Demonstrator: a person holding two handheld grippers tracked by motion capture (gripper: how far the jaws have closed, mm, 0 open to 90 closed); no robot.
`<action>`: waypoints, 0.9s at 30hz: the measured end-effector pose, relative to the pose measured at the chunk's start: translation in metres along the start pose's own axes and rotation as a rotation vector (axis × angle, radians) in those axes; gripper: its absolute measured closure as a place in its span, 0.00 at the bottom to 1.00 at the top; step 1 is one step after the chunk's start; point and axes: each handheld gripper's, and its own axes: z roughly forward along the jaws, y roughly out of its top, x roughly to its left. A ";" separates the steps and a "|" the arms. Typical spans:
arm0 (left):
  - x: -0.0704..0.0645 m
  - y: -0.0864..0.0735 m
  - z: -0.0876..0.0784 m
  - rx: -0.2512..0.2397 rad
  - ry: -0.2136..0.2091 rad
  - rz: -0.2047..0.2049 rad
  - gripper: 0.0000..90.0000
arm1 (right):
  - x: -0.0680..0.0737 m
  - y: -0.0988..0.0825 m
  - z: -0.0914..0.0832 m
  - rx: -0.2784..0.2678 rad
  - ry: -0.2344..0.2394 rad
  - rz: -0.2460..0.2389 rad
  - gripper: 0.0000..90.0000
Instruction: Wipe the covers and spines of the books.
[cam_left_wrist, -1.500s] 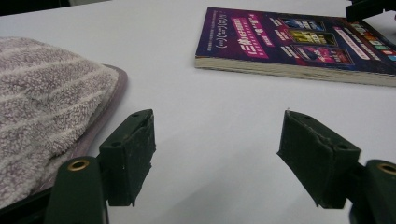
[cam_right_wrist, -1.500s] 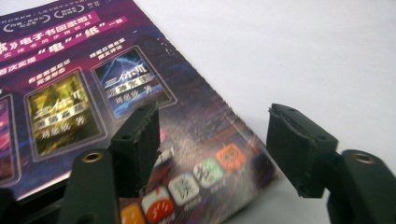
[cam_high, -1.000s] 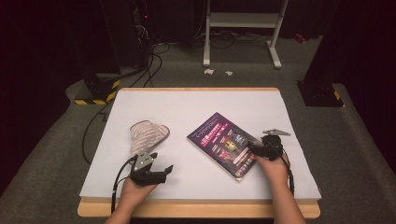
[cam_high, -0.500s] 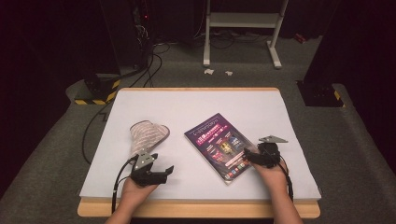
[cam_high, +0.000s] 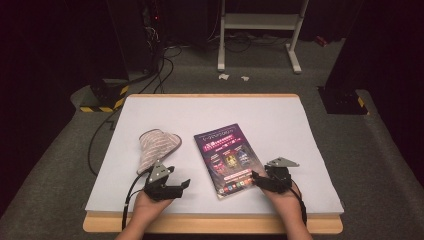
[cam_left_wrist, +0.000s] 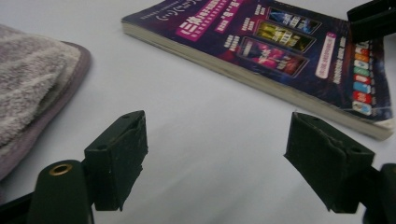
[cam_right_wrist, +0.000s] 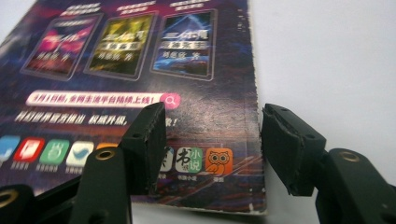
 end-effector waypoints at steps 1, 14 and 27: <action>-0.001 0.000 0.001 0.002 -0.004 0.000 0.23 | 0.004 -0.001 0.000 0.002 0.007 -0.008 0.46; -0.017 0.002 0.009 0.022 -0.063 -0.003 0.29 | 0.033 -0.004 -0.002 -0.019 0.058 -0.080 0.49; -0.029 0.002 0.026 0.083 -0.096 0.020 0.33 | 0.038 -0.003 0.003 0.010 0.096 -0.059 0.47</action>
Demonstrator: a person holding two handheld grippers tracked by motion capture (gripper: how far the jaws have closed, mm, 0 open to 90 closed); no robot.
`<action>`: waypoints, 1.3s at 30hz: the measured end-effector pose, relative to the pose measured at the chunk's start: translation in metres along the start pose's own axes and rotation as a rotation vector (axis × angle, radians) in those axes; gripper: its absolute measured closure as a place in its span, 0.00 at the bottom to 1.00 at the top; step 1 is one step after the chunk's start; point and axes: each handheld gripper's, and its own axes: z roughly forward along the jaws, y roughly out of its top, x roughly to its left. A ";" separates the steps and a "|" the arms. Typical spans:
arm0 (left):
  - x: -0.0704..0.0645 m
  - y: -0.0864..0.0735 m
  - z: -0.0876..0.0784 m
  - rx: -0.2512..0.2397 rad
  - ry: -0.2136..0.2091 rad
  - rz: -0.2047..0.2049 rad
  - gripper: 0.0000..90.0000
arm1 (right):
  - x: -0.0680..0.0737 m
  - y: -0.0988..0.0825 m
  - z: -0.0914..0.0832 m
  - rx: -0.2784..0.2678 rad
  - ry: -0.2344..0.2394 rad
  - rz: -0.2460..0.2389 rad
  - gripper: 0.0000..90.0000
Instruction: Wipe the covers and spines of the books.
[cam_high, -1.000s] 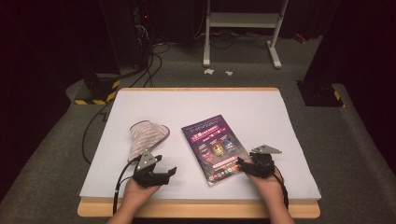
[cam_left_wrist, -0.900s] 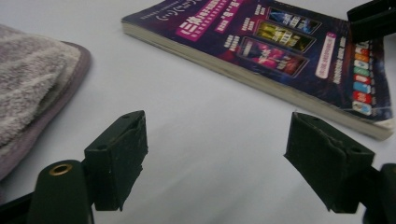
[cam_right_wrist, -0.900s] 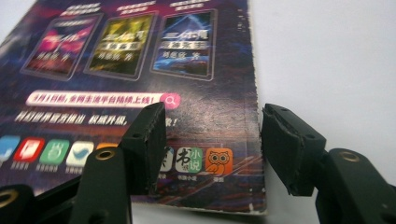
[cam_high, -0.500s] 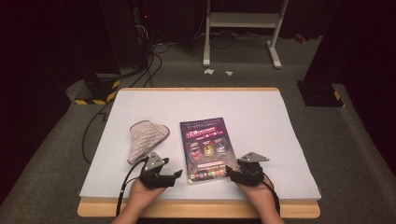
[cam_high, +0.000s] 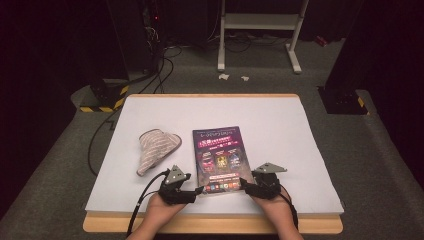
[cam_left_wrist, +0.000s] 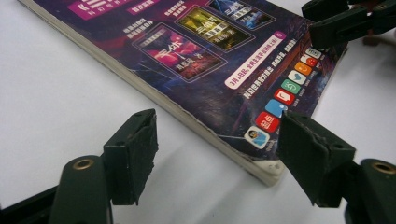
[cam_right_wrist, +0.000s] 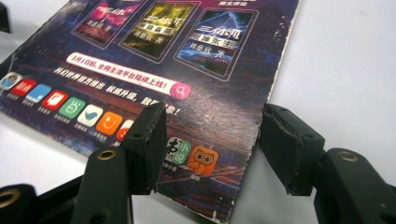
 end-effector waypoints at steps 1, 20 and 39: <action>0.000 0.000 0.000 0.002 0.003 -0.001 0.33 | 0.002 0.000 0.000 0.001 0.005 -0.004 0.47; 0.009 -0.004 -0.002 0.042 0.076 -0.013 0.36 | 0.030 0.002 0.008 0.003 0.071 -0.088 0.47; 0.000 -0.004 -0.005 0.047 0.064 0.006 0.39 | 0.026 0.003 0.008 -0.001 0.047 -0.067 0.48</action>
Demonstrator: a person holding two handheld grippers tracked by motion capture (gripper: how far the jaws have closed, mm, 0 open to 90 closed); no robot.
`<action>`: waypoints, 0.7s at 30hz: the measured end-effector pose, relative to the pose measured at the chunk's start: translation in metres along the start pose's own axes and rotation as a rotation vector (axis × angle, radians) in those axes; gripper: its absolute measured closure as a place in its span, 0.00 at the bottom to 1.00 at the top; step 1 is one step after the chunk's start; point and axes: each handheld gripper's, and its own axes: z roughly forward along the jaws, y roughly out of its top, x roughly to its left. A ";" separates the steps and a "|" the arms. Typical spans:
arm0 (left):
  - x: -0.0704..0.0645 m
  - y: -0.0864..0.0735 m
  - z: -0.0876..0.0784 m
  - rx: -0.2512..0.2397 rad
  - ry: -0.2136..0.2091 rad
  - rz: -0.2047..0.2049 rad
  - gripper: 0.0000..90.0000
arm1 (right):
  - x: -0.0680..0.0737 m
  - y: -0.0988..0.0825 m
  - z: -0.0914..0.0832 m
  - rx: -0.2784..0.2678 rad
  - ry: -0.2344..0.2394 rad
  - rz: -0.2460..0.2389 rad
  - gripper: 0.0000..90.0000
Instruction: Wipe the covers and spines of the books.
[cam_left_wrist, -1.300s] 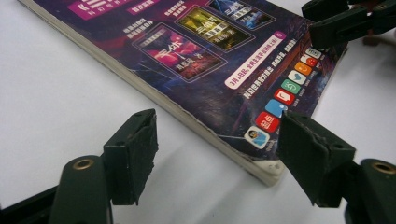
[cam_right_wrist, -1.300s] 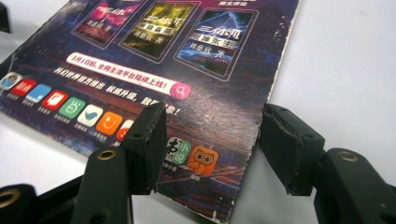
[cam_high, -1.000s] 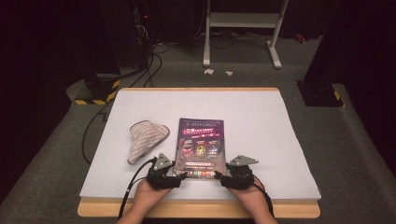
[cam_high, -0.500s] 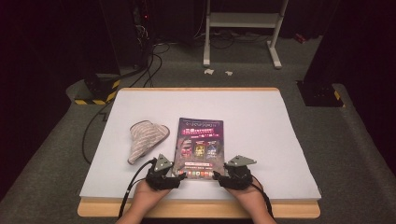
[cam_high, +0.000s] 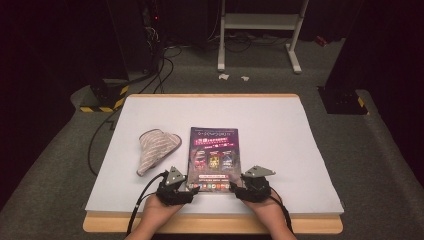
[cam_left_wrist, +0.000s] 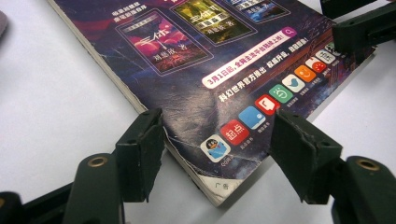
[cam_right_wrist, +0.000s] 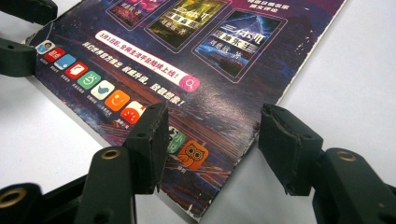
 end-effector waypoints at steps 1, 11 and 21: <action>0.000 0.000 0.000 0.000 0.000 -0.002 0.39 | 0.000 0.000 0.000 -0.001 0.000 0.000 0.48; 0.007 -0.001 -0.004 -0.006 -0.026 -0.008 0.42 | -0.005 0.001 0.000 -0.029 0.013 0.001 0.50; 0.023 0.000 -0.024 -0.089 0.037 0.054 0.43 | -0.020 -0.003 -0.011 -0.067 -0.058 -0.004 0.45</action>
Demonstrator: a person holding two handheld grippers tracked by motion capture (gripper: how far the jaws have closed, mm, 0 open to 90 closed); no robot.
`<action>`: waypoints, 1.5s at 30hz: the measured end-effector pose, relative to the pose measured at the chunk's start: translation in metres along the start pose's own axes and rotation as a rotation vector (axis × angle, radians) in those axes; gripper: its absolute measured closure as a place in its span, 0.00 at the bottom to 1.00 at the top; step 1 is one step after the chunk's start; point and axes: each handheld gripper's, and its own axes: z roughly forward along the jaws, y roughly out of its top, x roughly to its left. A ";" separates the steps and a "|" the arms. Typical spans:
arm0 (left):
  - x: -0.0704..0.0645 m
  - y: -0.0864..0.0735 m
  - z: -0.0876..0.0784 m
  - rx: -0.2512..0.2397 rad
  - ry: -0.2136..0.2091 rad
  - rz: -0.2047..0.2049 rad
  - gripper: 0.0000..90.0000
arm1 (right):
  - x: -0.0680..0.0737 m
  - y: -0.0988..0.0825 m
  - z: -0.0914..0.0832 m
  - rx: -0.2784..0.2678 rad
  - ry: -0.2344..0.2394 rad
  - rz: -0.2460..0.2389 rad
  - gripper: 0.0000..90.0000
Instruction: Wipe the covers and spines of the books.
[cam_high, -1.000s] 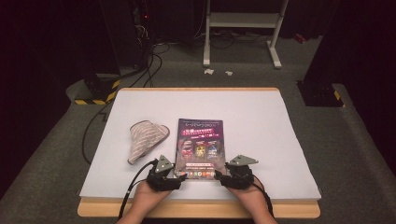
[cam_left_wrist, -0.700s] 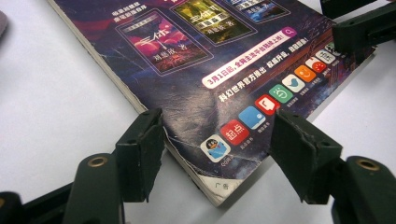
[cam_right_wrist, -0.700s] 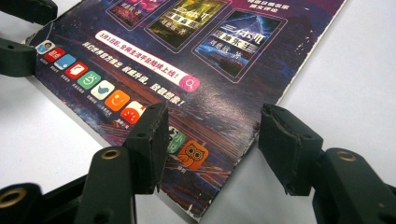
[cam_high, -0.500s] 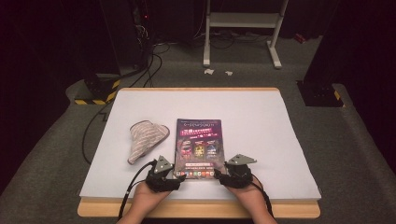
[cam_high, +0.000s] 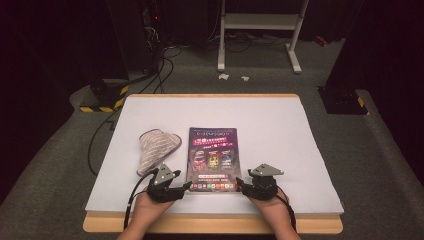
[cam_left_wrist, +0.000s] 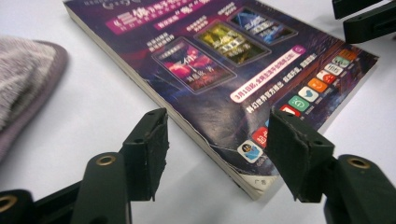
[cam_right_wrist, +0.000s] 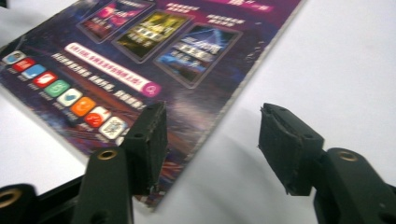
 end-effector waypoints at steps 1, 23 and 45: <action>0.003 0.001 -0.004 -0.013 0.022 -0.019 0.39 | -0.003 0.000 -0.001 0.004 -0.012 -0.018 0.40; 0.045 0.015 -0.041 -0.081 0.147 -0.035 0.34 | -0.026 0.001 -0.011 0.002 -0.003 0.024 0.16; 0.130 0.006 0.017 0.179 0.221 -0.180 0.32 | -0.024 0.000 -0.007 0.030 -0.012 0.013 0.16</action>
